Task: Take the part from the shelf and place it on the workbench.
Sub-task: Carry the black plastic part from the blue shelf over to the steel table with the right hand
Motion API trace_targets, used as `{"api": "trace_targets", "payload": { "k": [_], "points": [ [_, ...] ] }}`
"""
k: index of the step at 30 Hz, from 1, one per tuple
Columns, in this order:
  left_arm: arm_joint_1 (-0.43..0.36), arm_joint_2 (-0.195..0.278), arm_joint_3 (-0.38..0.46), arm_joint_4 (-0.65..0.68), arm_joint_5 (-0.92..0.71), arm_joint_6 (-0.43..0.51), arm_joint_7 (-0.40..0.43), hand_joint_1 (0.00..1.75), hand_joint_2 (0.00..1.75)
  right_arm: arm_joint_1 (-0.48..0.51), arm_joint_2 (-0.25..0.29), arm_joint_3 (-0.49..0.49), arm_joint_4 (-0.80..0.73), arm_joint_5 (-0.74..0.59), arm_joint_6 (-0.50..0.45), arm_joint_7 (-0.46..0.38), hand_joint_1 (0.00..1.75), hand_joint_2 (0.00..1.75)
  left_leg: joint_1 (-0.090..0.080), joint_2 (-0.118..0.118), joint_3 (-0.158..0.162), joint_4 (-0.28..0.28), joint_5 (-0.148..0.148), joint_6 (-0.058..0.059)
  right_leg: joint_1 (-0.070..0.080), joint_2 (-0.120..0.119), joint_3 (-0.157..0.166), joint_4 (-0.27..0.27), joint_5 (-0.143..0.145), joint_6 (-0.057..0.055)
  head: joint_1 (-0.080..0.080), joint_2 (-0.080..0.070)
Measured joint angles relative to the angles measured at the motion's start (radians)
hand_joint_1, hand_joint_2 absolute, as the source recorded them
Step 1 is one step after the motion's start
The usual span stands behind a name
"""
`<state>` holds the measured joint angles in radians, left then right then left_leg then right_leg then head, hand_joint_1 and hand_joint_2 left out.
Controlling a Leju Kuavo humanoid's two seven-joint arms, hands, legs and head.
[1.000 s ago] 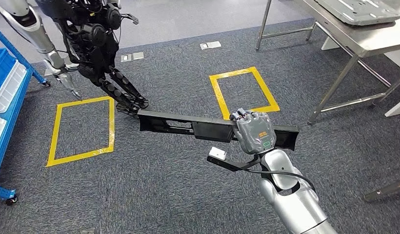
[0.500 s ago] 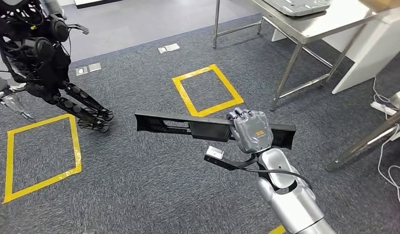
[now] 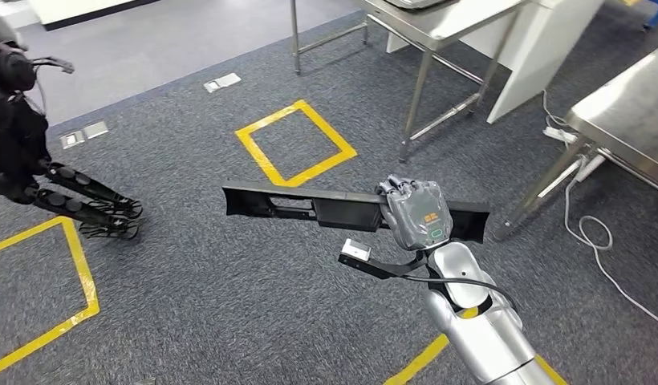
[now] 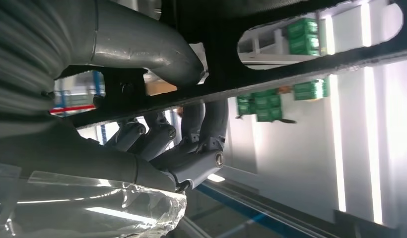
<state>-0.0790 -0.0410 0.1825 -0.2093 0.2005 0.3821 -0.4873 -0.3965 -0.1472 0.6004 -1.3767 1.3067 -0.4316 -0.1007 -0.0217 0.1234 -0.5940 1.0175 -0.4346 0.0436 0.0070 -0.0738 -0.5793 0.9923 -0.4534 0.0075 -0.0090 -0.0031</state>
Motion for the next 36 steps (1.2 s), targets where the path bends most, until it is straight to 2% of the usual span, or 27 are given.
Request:
{"api": "trace_targets", "payload": {
  "k": [1, 2, 3, 5, 6, 7, 8, 9, 10, 12, 14, 15, 16, 17, 19, 21, 23, 24, 25, 26, 27, 29, 30, 32, 33, 34, 36],
  "points": [
    [-0.001, 0.0, 0.0, 0.0, 0.0, 0.0, 0.0, 0.0, 1.75, 0.0, 0.0, 0.0, 0.0, 0.0, 0.0, 0.0, 1.75, 1.75, 0.002, 0.009, 0.0, 0.001, -0.001, -0.005, -0.006, 0.015, 0.0, -0.003, 0.004, -0.007, 0.0, 0.0],
    [-0.002, 0.0, 0.0, 0.0, -0.001, 0.0, 0.0, 0.0, 1.75, 0.001, 0.0, 0.0, 0.0, 0.0, 0.0, 0.0, 1.75, 1.75, 0.005, 0.002, 0.0, 0.007, -0.007, -0.012, -0.011, 0.029, 0.001, -0.005, 0.008, -0.013, 0.0, 0.0],
    [-0.003, 0.001, 0.0, 0.0, -0.001, 0.0, 0.0, 0.0, 1.75, 0.0, 0.001, 0.0, -0.001, 0.0, 0.0, 0.0, 1.75, 1.75, 0.01, -0.022, -0.006, 0.027, -0.023, -0.019, -0.017, 0.042, 0.002, -0.008, 0.012, -0.021, -0.001, 0.0],
    [-0.002, 0.002, 0.0, 0.0, -0.001, 0.0, 0.0, 0.0, 1.75, -0.001, 0.004, 0.0, -0.001, 0.0, 0.001, 0.0, 1.75, 1.75, 0.02, -0.091, -0.044, 0.124, -0.084, -0.033, -0.024, 0.067, 0.004, -0.01, 0.017, -0.032, -0.003, 0.0],
    [0.0, 0.001, 0.0, 0.0, -0.001, 0.0, 0.0, 0.0, 1.75, -0.001, 0.006, 0.001, -0.001, 0.0, 0.001, 0.0, 1.75, 1.75, 0.024, -0.112, -0.073, 0.192, -0.119, -0.038, -0.024, 0.08, 0.003, -0.01, 0.018, -0.035, -0.004, 0.0],
    [0.002, 0.001, 0.0, 0.0, -0.001, 0.0, 0.0, 0.0, 1.75, 0.0, 0.008, 0.001, 0.0, 0.0, 0.001, 0.0, 1.75, 1.75, 0.027, -0.121, -0.1, 0.249, -0.141, -0.042, -0.023, 0.094, 0.003, -0.01, 0.018, -0.036, -0.005, 0.0],
    [0.003, 0.001, 0.0, 0.0, -0.001, 0.0, 0.001, 0.0, 1.75, 0.001, 0.008, 0.002, 0.0, 0.0, 0.001, 0.0, 1.75, 1.75, 0.029, -0.123, -0.114, 0.279, -0.144, -0.045, -0.023, 0.109, 0.003, -0.009, 0.019, -0.035, -0.005, 0.0],
    [0.003, 0.001, 0.001, 0.0, -0.001, 0.0, 0.002, 0.0, 1.75, 0.001, 0.008, 0.002, 0.001, 0.0, 0.002, 0.0, 1.75, 1.75, 0.031, -0.125, -0.111, 0.272, -0.128, -0.046, -0.023, 0.124, 0.004, -0.008, 0.019, -0.035, -0.005, 0.0],
    [0.003, 0.002, 0.001, 0.0, 0.0, 0.0, 0.002, 0.0, 1.75, 0.002, 0.008, 0.002, 0.001, 0.0, 0.002, -0.001, 1.75, 1.75, 0.034, -0.13, -0.088, 0.224, -0.094, -0.045, -0.023, 0.139, 0.005, -0.006, 0.019, -0.035, -0.005, 0.0],
    [0.003, 0.004, 0.001, 0.0, 0.0, -0.002, 0.007, 0.0, 1.75, 0.0, 0.009, 0.002, 0.001, 0.001, 0.003, -0.002, 1.75, 1.75, 0.041, -0.171, -0.023, 0.088, -0.027, -0.041, -0.023, 0.167, 0.005, -0.004, 0.02, -0.032, -0.004, 0.0],
    [0.003, 0.006, 0.002, 0.0, 0.0, -0.003, 0.011, 0.0, 1.75, -0.004, 0.012, 0.002, 0.002, 0.001, 0.005, -0.002, 1.75, 1.75, 0.044, -0.208, 0.01, 0.012, -0.007, -0.035, -0.024, 0.191, -0.005, -0.002, 0.025, -0.023, -0.004, 0.0],
    [0.003, 0.007, 0.002, 0.0, 0.0, -0.002, 0.012, 0.0, 1.75, -0.006, 0.012, 0.003, 0.002, 0.001, 0.006, -0.003, 1.75, 1.75, 0.042, -0.21, 0.012, 0.007, -0.011, -0.033, -0.026, 0.203, -0.011, -0.003, 0.029, -0.015, -0.005, 0.0],
    [0.002, 0.007, 0.002, 0.0, 0.0, -0.002, 0.012, 0.0, 1.75, -0.007, 0.012, 0.002, 0.002, 0.001, 0.007, -0.002, 1.75, 1.75, 0.04, -0.198, 0.013, 0.001, -0.009, -0.029, -0.027, 0.216, -0.017, -0.006, 0.033, -0.007, -0.006, 0.0],
    [0.001, 0.007, 0.002, 0.0, 0.0, -0.001, 0.012, 0.0, 1.75, -0.007, 0.012, 0.002, 0.002, 0.001, 0.008, -0.003, 1.75, 1.75, 0.041, -0.184, 0.016, -0.008, -0.004, -0.024, -0.026, 0.215, -0.023, -0.005, 0.034, -0.001, -0.007, 0.0],
    [0.0, 0.005, 0.003, 0.0, -0.001, 0.0, 0.011, 0.0, 1.75, -0.013, 0.01, 0.001, 0.002, 0.001, 0.01, -0.004, 1.75, 1.75, 0.045, -0.156, 0.024, -0.03, 0.009, -0.011, -0.019, 0.17, -0.052, 0.036, 0.013, 0.0, -0.001, 0.0],
    [0.0, 0.005, 0.005, 0.0, -0.002, 0.0, 0.01, 0.0, 1.75, -0.021, 0.01, 0.002, 0.004, 0.001, 0.013, -0.004, 1.75, 1.75, 0.043, -0.126, 0.025, -0.04, 0.014, -0.004, -0.018, 0.107, -0.118, 0.161, -0.04, -0.007, 0.005, 0.0],
    [0.001, 0.005, 0.008, 0.0, -0.001, 0.0, 0.011, 0.0, 1.75, -0.022, 0.01, 0.002, 0.007, 0.001, 0.015, -0.005, 1.75, 1.75, 0.04, -0.095, 0.022, -0.039, 0.014, -0.003, -0.024, 0.087, -0.175, 0.276, -0.077, -0.002, 0.007, 0.0],
    [0.001, 0.005, 0.009, 0.0, -0.001, -0.001, 0.011, 0.0, 1.75, -0.022, 0.01, 0.002, 0.008, 0.001, 0.016, -0.005, 1.75, 1.75, 0.04, -0.081, 0.022, -0.039, 0.014, -0.004, -0.027, 0.083, -0.175, 0.279, -0.073, 0.006, 0.007, 0.0],
    [0.001, 0.004, 0.01, 0.0, -0.001, -0.002, 0.012, 0.0, 1.75, -0.022, 0.01, 0.002, 0.01, 0.001, 0.016, -0.005, 1.75, 1.75, 0.041, -0.068, 0.022, -0.039, 0.013, -0.007, -0.031, 0.075, -0.152, 0.239, -0.055, 0.017, 0.007, 0.0],
    [0.001, 0.004, 0.01, 0.0, -0.001, -0.002, 0.012, 0.0, 1.75, -0.023, 0.01, 0.002, 0.01, 0.0, 0.016, -0.005, 1.75, 1.75, 0.041, -0.056, 0.023, -0.038, 0.012, -0.01, -0.035, 0.056, -0.112, 0.167, -0.029, 0.027, 0.008, 0.0],
    [0.001, 0.004, 0.01, 0.0, -0.001, -0.003, 0.012, 0.0, 1.75, -0.026, 0.01, 0.002, 0.01, 0.0, 0.016, -0.005, 1.75, 1.75, 0.039, -0.044, 0.024, -0.036, 0.009, -0.017, -0.035, 0.026, -0.068, 0.09, -0.006, 0.034, 0.01, 0.0],
    [0.001, 0.004, 0.011, 0.0, -0.001, -0.003, 0.012, 0.0, 1.75, -0.032, 0.012, 0.002, 0.01, 0.0, 0.017, -0.005, 1.75, 1.75, 0.032, -0.022, 0.026, -0.031, 0.003, -0.031, -0.031, -0.013, -0.016, -0.001, 0.019, 0.03, 0.01, 0.0],
    [0.001, 0.005, 0.011, 0.0, -0.002, -0.004, 0.011, 0.0, 1.75, -0.034, 0.013, 0.003, 0.011, 0.0, 0.017, -0.005, 1.75, 1.75, 0.029, -0.01, 0.027, -0.029, 0.001, -0.037, -0.028, -0.013, -0.012, -0.01, 0.022, 0.024, 0.009, 0.0],
    [0.0, 0.005, 0.012, 0.0, -0.004, -0.008, 0.011, 0.0, 1.75, -0.034, 0.014, 0.003, 0.013, 0.0, 0.017, -0.005, 1.75, 1.75, 0.035, 0.004, 0.031, -0.024, -0.005, -0.047, -0.033, 0.018, -0.018, -0.008, 0.027, 0.012, 0.006, 0.0],
    [0.0, 0.005, 0.012, 0.0, -0.006, -0.012, 0.01, 0.0, 1.75, -0.034, 0.015, 0.003, 0.014, 0.0, 0.017, -0.005, 1.75, 1.75, 0.041, -0.01, 0.028, -0.012, -0.017, -0.051, -0.037, 0.033, -0.018, -0.008, 0.029, 0.006, 0.005, 0.0],
    [0.0, 0.006, 0.011, 0.0, -0.008, -0.015, 0.01, 0.0, 1.75, -0.035, 0.016, 0.003, 0.014, 0.0, 0.017, -0.005, 1.75, 1.75, 0.046, -0.036, 0.017, 0.017, -0.04, -0.056, -0.04, 0.046, -0.018, -0.008, 0.032, -0.002, 0.005, 0.0],
    [0.001, 0.006, 0.011, 0.0, -0.012, -0.02, 0.012, 0.0, 1.75, -0.035, 0.017, 0.003, 0.015, 0.0, 0.017, -0.004, 1.75, 1.75, 0.05, -0.097, -0.032, 0.132, -0.109, -0.059, -0.037, 0.072, -0.018, -0.009, 0.035, -0.014, 0.003, 0.0]
  ]
}}
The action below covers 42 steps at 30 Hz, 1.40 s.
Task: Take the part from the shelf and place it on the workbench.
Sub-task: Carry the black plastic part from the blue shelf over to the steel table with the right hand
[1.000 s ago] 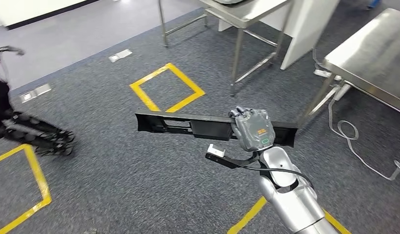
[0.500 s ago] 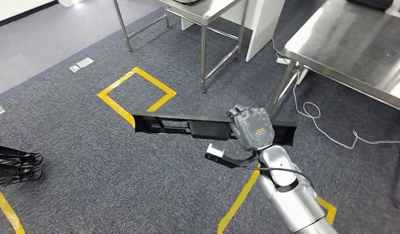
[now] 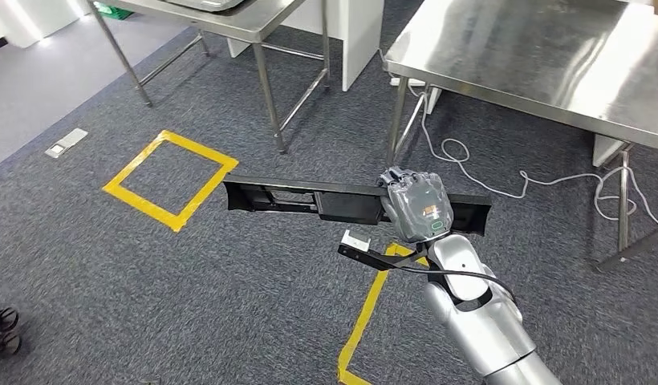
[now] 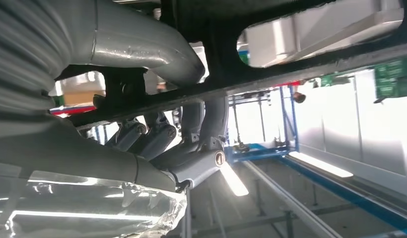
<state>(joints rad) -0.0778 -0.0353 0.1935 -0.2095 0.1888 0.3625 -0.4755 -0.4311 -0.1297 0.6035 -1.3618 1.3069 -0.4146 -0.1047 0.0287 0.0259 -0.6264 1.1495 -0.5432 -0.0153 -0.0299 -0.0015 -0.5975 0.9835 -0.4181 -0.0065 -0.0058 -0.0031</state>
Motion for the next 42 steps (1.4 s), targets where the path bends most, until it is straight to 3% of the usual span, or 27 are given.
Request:
{"api": "trace_targets", "payload": {
  "k": [2, 3, 5, 7, 9, 11, 12, 13, 15, 16, 18, 19, 20, 22, 24, 26, 27, 29, 31, 33, 34, 36, 38, 39, 40, 42],
  "points": [
    [0.002, 0.0, 0.0, 0.0, -0.002, -0.001, 0.003, 0.0, 1.75, 0.004, 0.001, 0.001, 0.001, 0.0, 0.0, 0.001, 1.75, 1.75, 0.0, -0.023, -0.058, 0.12, -0.045, 0.001, 0.007, 0.03, 0.0, 0.0, 0.002, -0.006, -0.001, 0.0],
    [0.002, 0.0, 0.0, 0.0, -0.002, -0.002, 0.004, 0.0, 1.75, 0.007, 0.0, 0.002, 0.002, 0.0, 0.0, 0.002, 1.75, 1.75, 0.0, -0.025, -0.07, 0.138, -0.041, 0.004, 0.01, 0.046, 0.0, 0.001, 0.003, -0.007, -0.001, 0.0],
    [0.002, 0.0, 0.0, 0.0, -0.004, -0.002, 0.007, 0.0, 1.75, 0.009, -0.002, 0.002, 0.003, 0.0, 0.0, 0.003, 1.75, 1.75, 0.0, -0.037, -0.039, 0.065, 0.017, 0.014, 0.013, 0.076, 0.0, 0.001, 0.004, -0.009, -0.001, 0.0],
    [0.001, 0.001, 0.0, 0.0, -0.007, -0.002, 0.008, 0.0, 1.75, 0.008, -0.003, 0.002, 0.003, 0.0, 0.0, 0.004, 1.75, 1.75, 0.0, -0.087, 0.021, -0.061, 0.076, 0.031, 0.015, 0.102, -0.002, 0.003, 0.006, -0.006, 0.0, 0.0],
    [0.0, 0.001, 0.0, 0.0, -0.009, -0.003, 0.009, 0.0, 1.75, 0.007, -0.005, 0.001, 0.003, 0.0, -0.001, 0.004, 1.75, 1.75, -0.003, -0.122, 0.051, -0.124, 0.091, 0.042, 0.012, 0.125, -0.009, 0.003, 0.012, 0.002, 0.0, 0.0],
    [-0.002, 0.001, 0.0, 0.0, -0.01, -0.004, 0.01, 0.0, 1.75, 0.009, -0.008, -0.001, 0.003, 0.0, -0.001, 0.005, 1.75, 1.75, -0.006, -0.102, 0.056, -0.137, 0.093, 0.045, 0.009, 0.143, -0.019, 0.002, 0.019, 0.014, -0.002, 0.0],
    [-0.004, 0.0, 0.0, 0.0, -0.011, -0.004, 0.01, 0.0, 1.75, 0.01, -0.01, -0.002, 0.003, 0.0, -0.001, 0.005, 1.75, 1.75, -0.005, -0.089, 0.059, -0.146, 0.099, 0.045, 0.01, 0.134, -0.025, 0.005, 0.019, 0.018, -0.001, 0.0],
    [-0.006, -0.001, 0.0, 0.0, -0.011, -0.004, 0.011, 0.0, 1.75, 0.009, -0.013, -0.004, 0.003, 0.0, -0.002, 0.005, 1.75, 1.75, -0.003, -0.075, 0.061, -0.155, 0.106, 0.048, 0.013, 0.105, -0.039, 0.025, 0.01, 0.018, 0.001, 0.0],
    [-0.009, -0.003, 0.0, 0.0, -0.012, -0.005, 0.011, 0.0, 1.75, 0.007, -0.018, -0.006, 0.003, 0.0, -0.003, 0.006, 1.75, 1.75, -0.004, -0.047, 0.063, -0.166, 0.114, 0.051, 0.016, 0.039, -0.088, 0.114, -0.033, 0.012, 0.005, 0.0],
    [-0.009, -0.004, 0.0, 0.0, -0.012, -0.005, 0.011, 0.0, 1.75, 0.008, -0.019, -0.006, 0.003, 0.0, -0.004, 0.007, 1.75, 1.75, -0.006, -0.032, 0.06, -0.166, 0.115, 0.053, 0.015, 0.019, -0.124, 0.185, -0.064, 0.009, 0.007, 0.0],
    [-0.009, -0.006, 0.0, 0.0, -0.014, -0.005, 0.014, 0.0, 1.75, 0.016, -0.023, -0.007, 0.003, 0.0, -0.006, 0.007, 1.75, 1.75, -0.007, -0.001, 0.057, -0.166, 0.115, 0.053, 0.008, 0.012, -0.17, 0.284, -0.096, 0.017, 0.007, 0.0],
    [-0.009, -0.007, 0.0, 0.0, -0.015, -0.005, 0.015, 0.0, 1.75, 0.02, -0.025, -0.007, 0.004, 0.0, -0.007, 0.008, 1.75, 1.75, -0.007, 0.015, 0.056, -0.165, 0.115, 0.051, 0.003, 0.008, -0.166, 0.286, -0.093, 0.026, 0.007, 0.0],
    [-0.01, -0.009, 0.0, 0.0, -0.016, -0.005, 0.017, 0.0, 1.75, 0.022, -0.028, -0.007, 0.004, 0.0, -0.007, 0.008, 1.75, 1.75, -0.006, 0.029, 0.056, -0.165, 0.114, 0.049, 0.0, 0.0, -0.139, 0.244, -0.077, 0.037, 0.008, 0.0],
    [-0.011, -0.01, 0.0, 0.0, -0.017, -0.005, 0.019, 0.0, 1.75, 0.022, -0.031, -0.008, 0.004, 0.001, -0.01, 0.008, 1.75, 1.75, -0.007, 0.055, 0.055, -0.16, 0.11, 0.037, -0.003, -0.042, -0.052, 0.1, -0.036, 0.054, 0.01, 0.0],
    [-0.013, -0.009, 0.0, 0.0, -0.018, -0.005, 0.02, 0.0, 1.75, 0.021, -0.031, -0.01, 0.004, 0.002, -0.015, 0.008, 1.75, 1.75, -0.013, 0.078, 0.055, -0.153, 0.104, 0.022, -0.001, -0.07, -0.005, 0.018, -0.014, 0.047, 0.009, 0.0],
    [-0.015, -0.008, 0.0, 0.0, -0.019, -0.005, 0.021, 0.0, 1.75, 0.023, -0.032, -0.011, 0.004, 0.002, -0.019, 0.008, 1.75, 1.75, -0.014, 0.101, 0.059, -0.15, 0.1, 0.013, 0.001, -0.051, -0.006, 0.013, -0.01, 0.031, 0.006, 0.0],
    [-0.017, -0.008, 0.0, 0.0, -0.02, -0.004, 0.022, 0.0, 1.75, 0.024, -0.033, -0.011, 0.005, 0.002, -0.02, 0.008, 1.75, 1.75, -0.009, 0.099, 0.06, -0.147, 0.095, 0.009, -0.001, -0.037, -0.007, 0.013, -0.008, 0.024, 0.005, 0.0],
    [-0.019, -0.008, -0.001, 0.0, -0.021, -0.004, 0.023, 0.0, 1.75, 0.024, -0.033, -0.012, 0.006, 0.002, -0.02, 0.009, 1.75, 1.75, 0.001, 0.054, 0.045, -0.103, 0.058, 0.0, -0.003, -0.011, -0.009, 0.012, -0.003, 0.009, 0.003, 0.0],
    [-0.02, -0.008, -0.001, 0.0, -0.022, -0.004, 0.024, 0.0, 1.75, 0.023, -0.031, -0.012, 0.007, 0.003, -0.02, 0.009, 1.75, 1.75, 0.004, -0.006, -0.008, 0.017, -0.013, -0.002, 0.0, 0.013, -0.01, 0.012, 0.0, -0.001, 0.0, 0.0],
    [-0.019, -0.008, 0.0, 0.0, -0.022, -0.004, 0.025, 0.0, 1.75, 0.024, -0.03, -0.012, 0.009, 0.003, -0.02, 0.009, 1.75, 1.75, 0.001, -0.023, -0.066, 0.133, -0.056, 0.003, 0.009, 0.039, -0.011, 0.012, 0.002, -0.007, -0.002, 0.0],
    [-0.019, -0.008, 0.0, 0.0, -0.022, -0.004, 0.026, 0.0, 1.75, 0.026, -0.031, -0.011, 0.01, 0.003, -0.02, 0.009, 1.75, 1.75, -0.001, -0.026, -0.075, 0.146, -0.049, 0.009, 0.015, 0.054, -0.011, 0.012, 0.003, -0.009, -0.002, 0.0],
    [-0.019, -0.007, 0.0, 0.0, -0.022, -0.004, 0.027, 0.0, 1.75, 0.026, -0.031, -0.011, 0.012, 0.003, -0.02, 0.009, 1.75, 1.75, -0.008, -0.045, -0.038, 0.057, 0.018, 0.033, 0.024, 0.083, -0.01, 0.012, 0.006, -0.013, -0.002, 0.0],
    [-0.019, -0.004, -0.001, 0.0, -0.023, -0.003, 0.027, 0.0, 1.75, 0.023, -0.029, -0.011, 0.012, 0.004, -0.021, 0.009, 1.75, 1.75, -0.014, -0.101, 0.02, -0.068, 0.075, 0.069, 0.026, 0.108, -0.012, 0.012, 0.01, -0.014, 0.004, 0.0],
    [-0.019, -0.001, -0.001, 0.0, -0.023, -0.002, 0.028, 0.0, 1.75, 0.022, -0.027, -0.011, 0.014, 0.004, -0.022, 0.009, 1.75, 1.75, -0.019, -0.123, 0.036, -0.102, 0.085, 0.082, 0.022, 0.12, -0.015, 0.012, 0.013, -0.011, 0.005, 0.0],
    [-0.019, 0.002, -0.001, 0.0, -0.023, -0.001, 0.028, 0.0, 1.75, 0.021, -0.026, -0.012, 0.015, 0.005, -0.023, 0.009, 1.75, 1.75, -0.024, -0.132, 0.041, -0.115, 0.086, 0.091, 0.016, 0.132, -0.019, 0.01, 0.016, -0.006, 0.006, 0.0],
    [-0.02, 0.003, -0.001, 0.0, -0.024, 0.0, 0.029, 0.0, 1.75, 0.021, -0.025, -0.012, 0.017, 0.005, -0.024, 0.008, 1.75, 1.75, -0.028, -0.106, 0.053, -0.141, 0.098, 0.096, 0.012, 0.147, -0.025, 0.005, 0.024, 0.007, 0.002, 0.0]
  ]
}}
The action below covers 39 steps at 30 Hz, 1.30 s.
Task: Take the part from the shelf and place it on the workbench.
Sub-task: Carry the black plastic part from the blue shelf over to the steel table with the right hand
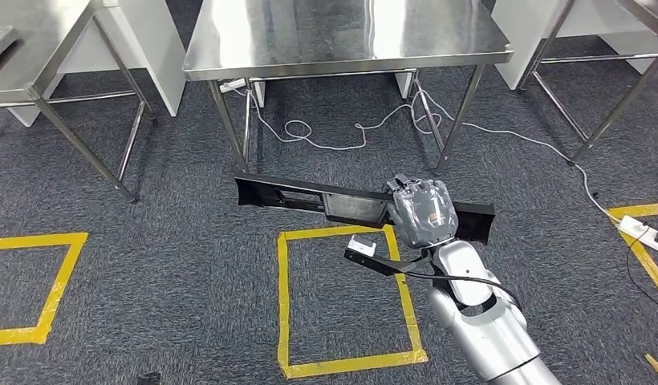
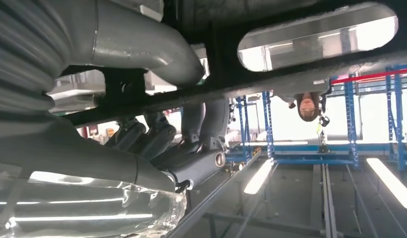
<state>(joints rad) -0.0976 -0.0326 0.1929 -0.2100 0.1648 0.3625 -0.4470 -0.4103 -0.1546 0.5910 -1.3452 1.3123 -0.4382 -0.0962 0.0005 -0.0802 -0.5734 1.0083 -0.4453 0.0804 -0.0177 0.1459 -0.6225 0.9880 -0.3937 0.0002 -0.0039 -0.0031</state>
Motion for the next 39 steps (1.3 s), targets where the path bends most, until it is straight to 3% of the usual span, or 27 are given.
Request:
{"api": "trace_targets", "payload": {
  "k": [2, 4, 6, 7, 8, 10, 12, 13, 15, 16, 18, 21, 25, 29, 34, 39],
  "points": [
    [-0.001, -0.003, 0.0, 0.0, 0.0, -0.001, 0.0, 0.0, 1.75, -0.003, -0.002, -0.002, 0.0, 0.001, -0.001, 0.0, 1.75, 1.75, 0.005, 0.032, 0.019, -0.038, 0.019, -0.001, 0.009, -0.047, -0.021, 0.026, -0.012, 0.002, 0.002, 0.0],
    [-0.001, -0.006, 0.0, 0.0, -0.001, -0.002, 0.0, 0.0, 1.75, -0.009, -0.004, -0.003, 0.002, 0.001, -0.001, -0.001, 1.75, 1.75, 0.007, 0.064, 0.027, -0.056, 0.027, -0.006, 0.008, -0.113, -0.075, 0.127, -0.059, -0.002, 0.007, 0.0],
    [0.0, -0.009, 0.0, 0.0, -0.004, -0.003, 0.002, 0.0, 1.75, -0.01, -0.005, -0.003, 0.005, 0.002, -0.002, -0.001, 1.75, 1.75, 0.008, 0.096, 0.024, -0.057, 0.027, -0.011, -0.004, -0.132, -0.131, 0.242, -0.099, 0.006, 0.01, 0.0],
    [0.0, -0.01, 0.0, 0.0, -0.005, -0.002, 0.003, 0.0, 1.75, -0.009, -0.005, -0.003, 0.006, 0.002, -0.003, -0.001, 1.75, 1.75, 0.01, 0.112, 0.023, -0.057, 0.027, -0.016, -0.011, -0.137, -0.139, 0.26, -0.102, 0.016, 0.01, 0.0],
    [0.0, -0.011, 0.0, 0.0, -0.007, -0.002, 0.004, 0.0, 1.75, -0.008, -0.006, -0.002, 0.008, 0.003, -0.003, -0.001, 1.75, 1.75, 0.012, 0.126, 0.022, -0.056, 0.026, -0.022, -0.017, -0.143, -0.125, 0.238, -0.091, 0.029, 0.011, 0.0],
    [0.0, -0.012, 0.0, 0.0, -0.008, -0.002, 0.006, 0.0, 1.75, -0.009, -0.007, -0.003, 0.008, 0.003, -0.004, -0.001, 1.75, 1.75, 0.016, 0.153, 0.021, -0.048, 0.019, -0.04, -0.027, -0.182, -0.046, 0.102, -0.05, 0.053, 0.011, 0.0],
    [-0.001, -0.011, 0.0, 0.0, -0.008, -0.002, 0.008, 0.0, 1.75, -0.014, -0.007, -0.003, 0.008, 0.005, -0.007, -0.002, 1.75, 1.75, 0.013, 0.175, 0.018, -0.034, 0.008, -0.061, -0.024, -0.218, 0.015, 0.003, -0.024, 0.054, 0.013, 0.0],
    [-0.001, -0.01, 0.0, 0.0, -0.009, -0.001, 0.009, 0.0, 1.75, -0.015, -0.006, -0.003, 0.009, 0.008, -0.01, -0.002, 1.75, 1.75, 0.011, 0.184, 0.019, -0.029, 0.003, -0.069, -0.021, -0.222, 0.022, -0.008, -0.021, 0.046, 0.012, 0.0],
    [-0.004, -0.01, 0.0, 0.0, -0.009, -0.003, 0.011, 0.0, 1.75, -0.015, -0.007, -0.003, 0.009, 0.015, -0.017, -0.002, 1.75, 1.75, 0.016, 0.198, 0.023, -0.027, 0.0, -0.08, -0.02, -0.201, 0.018, -0.004, -0.018, 0.03, 0.007, 0.0],
    [-0.006, -0.011, 0.0, 0.0, -0.009, -0.006, 0.013, 0.0, 1.75, -0.015, -0.008, -0.003, 0.009, 0.019, -0.02, -0.002, 1.75, 1.75, 0.021, 0.194, 0.023, -0.025, -0.004, -0.086, -0.019, -0.193, 0.017, -0.003, -0.017, 0.023, 0.006, 0.0],
    [-0.008, -0.01, 0.0, 0.0, -0.009, -0.014, 0.02, 0.0, 1.75, -0.015, -0.007, -0.003, 0.01, 0.028, -0.028, -0.002, 1.75, 1.75, 0.028, 0.174, 0.02, -0.023, -0.006, -0.078, -0.016, -0.181, 0.017, -0.002, -0.015, 0.015, 0.005, 0.0],
    [-0.009, -0.01, 0.0, 0.0, -0.008, -0.02, 0.029, 0.0, 1.75, -0.014, -0.006, 0.0, 0.014, 0.043, -0.04, 0.002, 1.75, 1.75, 0.031, 0.161, 0.019, -0.022, -0.004, -0.05, -0.008, -0.172, 0.016, -0.001, -0.015, 0.013, 0.003, 0.0],
    [-0.008, -0.01, 0.0, 0.0, -0.011, -0.017, 0.03, 0.0, 1.75, -0.012, -0.006, 0.004, 0.018, 0.054, -0.049, 0.009, 1.75, 1.75, 0.033, 0.159, 0.018, -0.024, 0.0, -0.044, -0.003, -0.171, 0.015, -0.001, -0.015, 0.009, 0.002, 0.0],
    [-0.008, -0.01, 0.0, 0.0, -0.017, -0.015, 0.033, 0.0, 1.75, -0.011, -0.007, 0.006, 0.018, 0.063, -0.053, 0.013, 1.75, 1.75, 0.036, 0.158, 0.017, -0.025, 0.005, -0.06, 0.001, -0.172, 0.014, 0.0, -0.014, 0.004, 0.002, 0.0],
    [-0.008, -0.01, 0.0, 0.0, -0.018, -0.014, 0.04, 0.0, 1.75, -0.008, -0.008, 0.006, 0.018, 0.067, -0.054, 0.017, 1.75, 1.75, 0.037, 0.158, 0.013, -0.026, 0.008, -0.099, 0.003, -0.173, 0.01, 0.0, -0.012, 0.002, 0.002, 0.0],
    [-0.008, -0.01, 0.0, 0.0, -0.019, -0.012, 0.043, 0.0, 1.75, -0.007, -0.007, 0.009, 0.019, 0.068, -0.054, 0.018, 1.75, 1.75, 0.032, 0.156, 0.011, -0.025, 0.009, -0.105, -0.001, -0.177, 0.01, 0.0, -0.011, 0.003, 0.002, 0.0]
  ]
}}
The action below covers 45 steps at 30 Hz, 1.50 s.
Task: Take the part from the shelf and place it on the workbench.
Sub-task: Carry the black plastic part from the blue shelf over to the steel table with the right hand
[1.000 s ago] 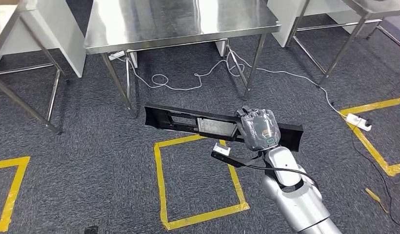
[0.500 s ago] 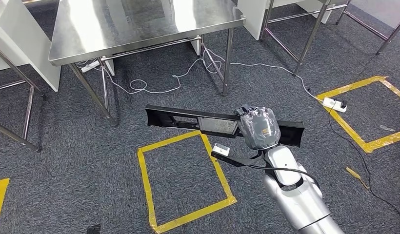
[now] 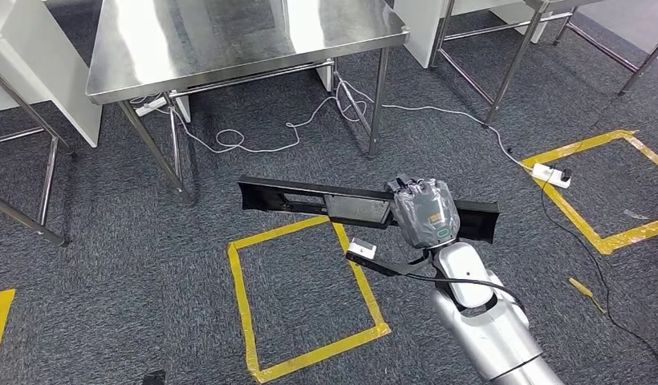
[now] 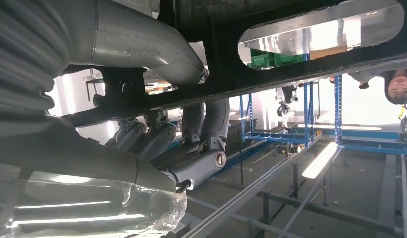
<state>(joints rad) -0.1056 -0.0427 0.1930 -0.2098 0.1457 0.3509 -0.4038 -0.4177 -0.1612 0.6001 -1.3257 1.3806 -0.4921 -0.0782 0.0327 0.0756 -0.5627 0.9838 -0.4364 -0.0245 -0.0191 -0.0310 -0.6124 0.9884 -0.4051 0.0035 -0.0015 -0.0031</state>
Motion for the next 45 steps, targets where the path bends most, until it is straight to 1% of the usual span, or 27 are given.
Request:
{"api": "trace_targets", "payload": {
  "k": [9, 11, 18, 20, 22, 23, 24, 25, 26, 27, 28, 29, 30, 31, 32, 33, 34, 36, 37, 38, 39, 40, 41, 42, 43, 44, 45],
  "points": [
    [0.0, 0.0, 0.0, 0.0, -0.001, 0.005, 0.001, 0.0, 1.75, 0.0, 0.002, 0.001, 0.0, 0.0, 0.0, 0.001, 1.75, 1.75, -0.004, -0.005, -0.003, 0.003, -0.001, 0.001, -0.005, -0.004, 0.0, 0.0, 0.001, 0.002, 0.0, 0.0],
    [0.0, 0.0, 0.0, 0.0, -0.002, 0.005, 0.001, 0.0, 1.75, 0.0, 0.002, 0.001, 0.0, 0.0, 0.0, 0.001, 1.75, 1.75, -0.004, -0.005, -0.004, 0.006, -0.003, 0.004, -0.008, -0.004, 0.0, -0.001, 0.002, 0.003, 0.0, 0.0],
    [0.0, 0.003, 0.0, 0.0, -0.005, 0.005, 0.001, 0.0, 1.75, 0.0, 0.008, 0.002, 0.002, 0.003, 0.001, 0.001, 1.75, 1.75, -0.005, -0.006, -0.012, 0.022, -0.011, 0.02, -0.011, -0.006, 0.0, -0.002, 0.006, 0.011, -0.001, 0.0],
    [0.0, 0.004, 0.0, 0.0, -0.006, 0.005, 0.001, 0.0, 1.75, 0.0, 0.009, 0.002, 0.003, 0.006, 0.001, 0.001, 1.75, 1.75, -0.008, -0.007, -0.015, 0.022, -0.01, 0.03, -0.012, -0.007, 0.002, -0.007, 0.011, 0.018, -0.001, 0.0],
    [0.0, 0.004, 0.0, 0.0, -0.007, 0.005, 0.0, 0.0, 1.75, -0.001, 0.009, 0.002, 0.003, 0.007, 0.0, 0.002, 1.75, 1.75, -0.006, -0.008, -0.005, -0.002, 0.006, 0.044, -0.008, -0.003, -0.003, -0.007, 0.009, 0.025, 0.002, 0.0],
    [-0.001, 0.002, 0.0, 0.0, -0.007, 0.005, 0.0, 0.0, 1.75, -0.001, 0.008, 0.001, 0.003, 0.008, 0.0, 0.003, 1.75, 1.75, -0.005, -0.009, -0.001, -0.016, 0.017, 0.051, -0.007, 0.003, -0.014, 0.014, -0.005, 0.025, 0.003, 0.0],
    [-0.002, 0.001, 0.0, 0.0, -0.007, 0.004, 0.0, 0.0, 1.75, -0.001, 0.006, 0.001, 0.003, 0.008, 0.0, 0.003, 1.75, 1.75, -0.003, -0.01, 0.003, -0.026, 0.025, 0.056, -0.007, 0.011, -0.036, 0.058, -0.029, 0.02, 0.006, 0.0],
    [-0.003, 0.0, 0.0, 0.0, -0.008, 0.003, 0.0, 0.0, 1.75, 0.0, 0.005, 0.001, 0.003, 0.009, 0.0, 0.004, 1.75, 1.75, -0.004, -0.011, 0.002, -0.028, 0.028, 0.058, -0.009, 0.017, -0.066, 0.123, -0.059, 0.016, 0.008, 0.0],
    [-0.003, 0.0, 0.0, 0.0, -0.008, 0.0, 0.0, 0.0, 1.75, 0.003, 0.003, 0.001, 0.004, 0.009, 0.0, 0.004, 1.75, 1.75, -0.004, -0.013, -0.001, -0.028, 0.029, 0.059, -0.011, 0.021, -0.098, 0.196, -0.088, 0.015, 0.008, 0.0],
    [-0.002, -0.001, 0.0, 0.0, -0.008, -0.005, 0.001, 0.0, 1.75, 0.006, 0.002, 0.001, 0.006, 0.009, 0.0, 0.004, 1.75, 1.75, -0.004, -0.015, -0.003, -0.028, 0.03, 0.058, -0.012, 0.024, -0.124, 0.252, -0.106, 0.018, 0.008, 0.0],
    [-0.002, -0.001, 0.0, 0.0, -0.007, -0.01, 0.001, 0.0, 1.75, 0.01, 0.0, 0.001, 0.007, 0.009, 0.0, 0.004, 1.75, 1.75, -0.004, -0.019, -0.004, -0.027, 0.03, 0.056, -0.014, 0.025, -0.132, 0.274, -0.109, 0.025, 0.008, 0.0],
    [-0.001, -0.002, 0.0, 0.0, -0.007, -0.013, 0.001, 0.0, 1.75, 0.012, -0.001, 0.001, 0.008, 0.009, 0.0, 0.004, 1.75, 1.75, -0.003, -0.022, -0.005, -0.026, 0.03, 0.053, -0.017, 0.025, -0.117, 0.251, -0.096, 0.035, 0.009, 0.0],
    [-0.001, -0.003, 0.0, 0.0, -0.007, -0.014, 0.002, 0.0, 1.75, 0.012, -0.002, 0.001, 0.008, 0.009, 0.0, 0.004, 1.75, 1.75, -0.001, -0.024, -0.005, -0.023, 0.029, 0.048, -0.02, 0.023, -0.082, 0.188, -0.073, 0.046, 0.009, 0.0],
    [-0.001, -0.004, 0.0, 0.0, -0.007, -0.011, 0.002, 0.0, 1.75, 0.012, -0.002, 0.0, 0.008, 0.009, 0.0, 0.004, 1.75, 1.75, 0.0, -0.025, -0.006, -0.017, 0.026, 0.042, -0.024, 0.016, -0.041, 0.114, -0.052, 0.054, 0.011, 0.0],
    [-0.001, -0.003, 0.001, 0.0, -0.007, -0.008, 0.002, 0.0, 1.75, 0.011, -0.002, 0.001, 0.008, 0.009, 0.0, 0.005, 1.75, 1.75, -0.001, -0.026, -0.009, -0.01, 0.02, 0.033, -0.026, 0.013, -0.006, 0.051, -0.036, 0.055, 0.012, 0.0],
    [-0.001, -0.002, 0.001, 0.0, -0.008, -0.005, 0.002, 0.0, 1.75, 0.01, -0.001, 0.001, 0.008, 0.009, 0.0, 0.005, 1.75, 1.75, -0.004, -0.026, -0.012, -0.003, 0.015, 0.025, -0.026, 0.012, 0.015, 0.014, -0.029, 0.049, 0.012, 0.0],
    [-0.001, -0.001, 0.001, 0.0, -0.008, -0.003, 0.001, 0.0, 1.75, 0.011, 0.0, 0.001, 0.008, 0.01, -0.001, 0.005, 1.75, 1.75, -0.006, -0.025, -0.014, 0.002, 0.011, 0.018, -0.023, 0.012, 0.022, 0.004, -0.03, 0.039, 0.01, 0.0],
    [-0.001, 0.0, 0.001, 0.0, -0.009, -0.003, 0.001, 0.0, 1.75, 0.012, 0.001, 0.001, 0.008, 0.011, -0.001, 0.006, 1.75, 1.75, -0.003, -0.023, -0.015, 0.006, 0.008, 0.011, -0.02, 0.022, 0.019, 0.01, -0.032, 0.016, 0.006, 0.0],
    [0.0, 0.0, 0.001, 0.0, -0.009, -0.002, 0.001, 0.0, 1.75, 0.012, 0.001, 0.001, 0.008, 0.011, 0.0, 0.006, 1.75, 1.75, 0.002, -0.026, -0.017, 0.013, 0.001, 0.008, -0.019, 0.025, 0.019, 0.012, -0.032, 0.009, 0.004, 0.0],
    [0.0, 0.0, 0.001, 0.0, -0.01, -0.002, 0.0, 0.0, 1.75, 0.012, 0.001, 0.001, 0.008, 0.012, 0.0, 0.006, 1.75, 1.75, 0.006, -0.033, -0.025, 0.034, -0.014, 0.006, -0.019, 0.029, 0.021, 0.012, -0.033, 0.003, 0.003, 0.0],
    [0.0, 0.0, 0.001, 0.0, -0.01, -0.002, 0.0, 0.0, 1.75, 0.011, 0.002, 0.001, 0.008, 0.012, 0.0, 0.006, 1.75, 1.75, 0.009, -0.043, -0.045, 0.077, -0.04, 0.004, -0.017, 0.033, 0.023, 0.012, -0.033, -0.003, 0.001, 0.0],
    [0.0, 0.0, 0.001, 0.0, -0.01, -0.002, 0.0, 0.0, 1.75, 0.01, 0.003, 0.001, 0.008, 0.012, 0.0, 0.006, 1.75, 1.75, 0.008, -0.055, -0.074, 0.14, -0.072, 0.004, -0.014, 0.035, 0.024, 0.012, -0.035, -0.007, 0.0, 0.0],
    [0.001, 0.0, 0.001, 0.0, -0.01, -0.001, 0.0, 0.0, 1.75, 0.01, 0.004, 0.001, 0.008, 0.013, 0.0, 0.006, 1.75, 1.75, 0.007, -0.062, -0.113, 0.213, -0.105, 0.005, -0.009, 0.039, 0.025, 0.012, -0.036, -0.011, -0.001, 0.0],
    [0.002, 0.0, 0.001, 0.0, -0.011, -0.002, 0.0, 0.0, 1.75, 0.011, 0.006, 0.001, 0.008, 0.013, 0.0, 0.006, 1.75, 1.75, 0.004, -0.067, -0.149, 0.277, -0.126, 0.008, -0.003, 0.043, 0.026, 0.012, -0.038, -0.014, -0.002, 0.0],
    [0.003, 0.0, 0.001, 0.0, -0.011, -0.002, 0.0, 0.0, 1.75, 0.012, 0.007, 0.001, 0.008, 0.013, 0.0, 0.006, 1.75, 1.75, 0.002, -0.068, -0.172, 0.31, -0.128, 0.014, 0.004, 0.048, 0.028, 0.013, -0.04, -0.017, -0.002, 0.0],
    [0.005, 0.0, 0.001, 0.0, -0.011, -0.002, 0.0, 0.0, 1.75, 0.013, 0.007, 0.001, 0.008, 0.013, 0.0, 0.006, 1.75, 1.75, -0.002, -0.069, -0.177, 0.306, -0.109, 0.023, 0.01, 0.052, 0.032, 0.013, -0.042, -0.021, -0.002, 0.0],
    [0.006, 0.0, 0.001, 0.0, -0.011, -0.003, 0.0, 0.0, 1.75, 0.012, 0.008, 0.001, 0.008, 0.013, 0.0, 0.006, 1.75, 1.75, -0.008, -0.071, -0.161, 0.259, -0.072, 0.037, 0.017, 0.056, 0.038, 0.012, -0.045, -0.024, -0.002, 0.0]
  ]
}}
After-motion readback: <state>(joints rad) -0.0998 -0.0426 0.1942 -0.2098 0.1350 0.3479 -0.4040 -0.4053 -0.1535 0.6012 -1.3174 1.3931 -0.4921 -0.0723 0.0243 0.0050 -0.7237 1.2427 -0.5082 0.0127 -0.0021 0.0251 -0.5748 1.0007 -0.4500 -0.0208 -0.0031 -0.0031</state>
